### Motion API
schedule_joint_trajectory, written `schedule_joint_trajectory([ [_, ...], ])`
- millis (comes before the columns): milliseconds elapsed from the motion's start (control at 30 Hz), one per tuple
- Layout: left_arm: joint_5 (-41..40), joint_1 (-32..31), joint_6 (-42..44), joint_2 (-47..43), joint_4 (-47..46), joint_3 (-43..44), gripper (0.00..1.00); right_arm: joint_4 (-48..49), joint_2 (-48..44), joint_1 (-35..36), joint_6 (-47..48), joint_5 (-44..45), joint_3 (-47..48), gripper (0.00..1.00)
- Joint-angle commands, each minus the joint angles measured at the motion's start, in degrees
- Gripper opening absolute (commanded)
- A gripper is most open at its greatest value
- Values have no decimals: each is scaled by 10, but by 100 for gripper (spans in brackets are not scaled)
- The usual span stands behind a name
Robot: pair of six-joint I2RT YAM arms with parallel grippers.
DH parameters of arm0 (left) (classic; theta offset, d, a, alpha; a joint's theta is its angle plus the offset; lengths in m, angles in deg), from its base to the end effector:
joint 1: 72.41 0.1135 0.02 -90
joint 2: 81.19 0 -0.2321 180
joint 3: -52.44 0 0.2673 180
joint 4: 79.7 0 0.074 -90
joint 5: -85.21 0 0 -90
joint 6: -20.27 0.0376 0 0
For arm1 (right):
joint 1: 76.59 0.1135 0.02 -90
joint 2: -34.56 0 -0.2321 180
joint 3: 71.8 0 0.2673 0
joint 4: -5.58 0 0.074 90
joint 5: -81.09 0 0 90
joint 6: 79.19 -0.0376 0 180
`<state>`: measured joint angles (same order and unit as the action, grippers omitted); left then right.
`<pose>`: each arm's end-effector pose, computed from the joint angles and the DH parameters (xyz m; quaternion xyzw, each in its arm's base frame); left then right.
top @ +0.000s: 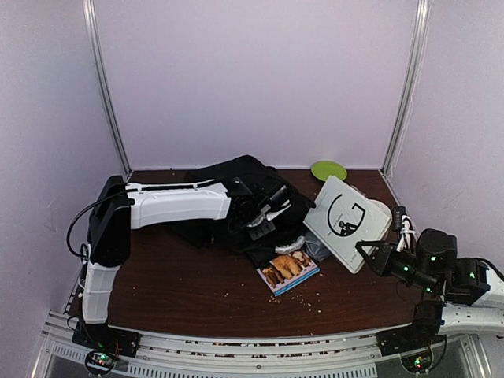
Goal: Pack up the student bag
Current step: Place the book in the student bag.
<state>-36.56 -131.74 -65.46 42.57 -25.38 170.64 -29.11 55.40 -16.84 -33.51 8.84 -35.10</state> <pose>0.2559 -0.3926 0.1889 0.4290 0.8268 0.1189 0.3438 0.0926 0.1360 0.2337 -0.0189 0.8083 0.3761 0.4526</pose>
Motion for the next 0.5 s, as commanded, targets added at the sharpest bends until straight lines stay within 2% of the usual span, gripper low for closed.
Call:
schedule_joint_trajectory([
  [0, -4, 14, -22, -29, -6, 35, 29, 74, -30, -1, -16, -24, 19, 0],
  [100, 19, 14, -33, -59, -12, 43, 8, 72, -27, 0, -33, -58, 28, 0],
  [167, 32, 14, -46, -82, -17, 44, 0, 76, -26, 0, -47, -83, 28, 0],
  [467, 86, 19, -150, -154, -36, 46, 0, 211, -2, 0, -118, -204, -36, 0],
])
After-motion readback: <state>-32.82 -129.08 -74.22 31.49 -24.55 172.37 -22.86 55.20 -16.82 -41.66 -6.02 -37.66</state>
